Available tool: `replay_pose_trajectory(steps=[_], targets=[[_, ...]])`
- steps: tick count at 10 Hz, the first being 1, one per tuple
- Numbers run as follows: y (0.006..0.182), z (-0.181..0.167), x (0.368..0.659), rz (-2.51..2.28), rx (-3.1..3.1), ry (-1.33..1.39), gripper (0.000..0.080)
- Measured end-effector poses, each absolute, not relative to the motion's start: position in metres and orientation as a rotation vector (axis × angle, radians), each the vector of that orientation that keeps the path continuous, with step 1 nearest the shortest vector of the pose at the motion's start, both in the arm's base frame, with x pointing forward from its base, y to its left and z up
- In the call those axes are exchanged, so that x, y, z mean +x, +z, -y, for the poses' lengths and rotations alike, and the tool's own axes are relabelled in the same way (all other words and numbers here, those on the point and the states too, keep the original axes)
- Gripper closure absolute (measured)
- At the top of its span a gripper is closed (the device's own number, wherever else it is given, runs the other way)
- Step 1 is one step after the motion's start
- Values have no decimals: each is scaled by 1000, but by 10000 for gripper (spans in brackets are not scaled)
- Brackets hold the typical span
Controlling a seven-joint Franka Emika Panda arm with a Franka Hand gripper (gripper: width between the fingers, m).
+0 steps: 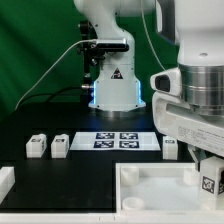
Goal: Assemble one leg
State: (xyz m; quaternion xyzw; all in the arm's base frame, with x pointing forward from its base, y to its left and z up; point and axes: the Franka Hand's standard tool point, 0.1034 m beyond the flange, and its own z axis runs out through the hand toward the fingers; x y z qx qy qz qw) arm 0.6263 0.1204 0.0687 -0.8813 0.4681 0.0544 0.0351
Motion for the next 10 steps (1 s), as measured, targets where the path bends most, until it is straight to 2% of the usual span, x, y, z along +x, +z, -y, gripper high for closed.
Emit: replay_pose_trajectory(steps=[2,5,10], targets=[[68,-118,629,-1748,-2490,191,508],[67,-118,628,-2303,-1681,112,508],[67,-108,628,-2491,-1406,104,498]])
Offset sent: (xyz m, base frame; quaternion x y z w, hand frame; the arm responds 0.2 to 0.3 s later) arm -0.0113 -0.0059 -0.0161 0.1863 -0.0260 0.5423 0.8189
